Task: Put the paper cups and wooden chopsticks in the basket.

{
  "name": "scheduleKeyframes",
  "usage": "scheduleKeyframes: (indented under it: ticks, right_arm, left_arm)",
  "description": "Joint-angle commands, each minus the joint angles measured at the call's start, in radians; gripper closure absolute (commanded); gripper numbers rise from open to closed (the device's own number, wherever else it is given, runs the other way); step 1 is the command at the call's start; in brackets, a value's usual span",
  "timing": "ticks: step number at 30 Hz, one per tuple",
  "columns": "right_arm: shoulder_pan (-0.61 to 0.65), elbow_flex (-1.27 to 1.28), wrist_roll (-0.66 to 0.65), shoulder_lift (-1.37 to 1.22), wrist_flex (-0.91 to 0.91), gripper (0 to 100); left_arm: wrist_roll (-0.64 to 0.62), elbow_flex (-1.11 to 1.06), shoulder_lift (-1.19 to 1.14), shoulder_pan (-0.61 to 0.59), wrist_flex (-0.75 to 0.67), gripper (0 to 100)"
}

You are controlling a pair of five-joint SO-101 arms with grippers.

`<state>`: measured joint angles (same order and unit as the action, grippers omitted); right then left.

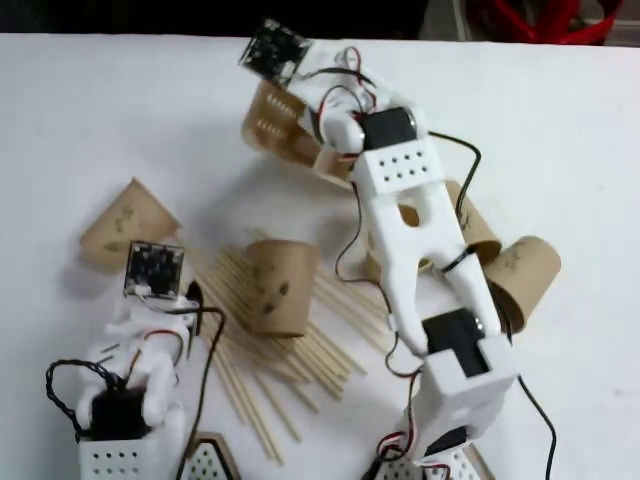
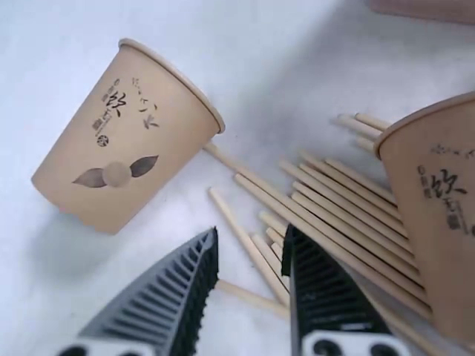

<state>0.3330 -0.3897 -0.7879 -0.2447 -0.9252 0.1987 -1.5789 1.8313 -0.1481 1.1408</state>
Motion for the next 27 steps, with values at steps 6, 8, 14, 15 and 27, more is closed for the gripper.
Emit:
scheduleKeyframes:
  ticks: [6,8,14,15,27]
  right_arm:
    - [-0.076,-0.224,0.190,-0.093,0.002,76.0]
    - [-0.071,-0.247,0.193,-0.104,-0.004,76.0]
    - [-0.013,-0.347,0.193,-0.105,-0.130,76.1]
    - [-0.001,-0.364,0.193,-0.107,-0.157,76.1]
    - [0.076,-0.446,0.187,-0.226,-0.239,75.8]
  left_arm:
    - [0.011,-0.011,-0.008,-0.007,-0.041,84]
    - [0.011,-0.011,-0.008,-0.007,-0.043,84]
    - [0.011,-0.011,-0.008,-0.007,-0.044,84]
    - [0.011,-0.011,-0.008,-0.007,-0.044,84]
    - [0.011,-0.011,-0.008,-0.007,-0.044,84]
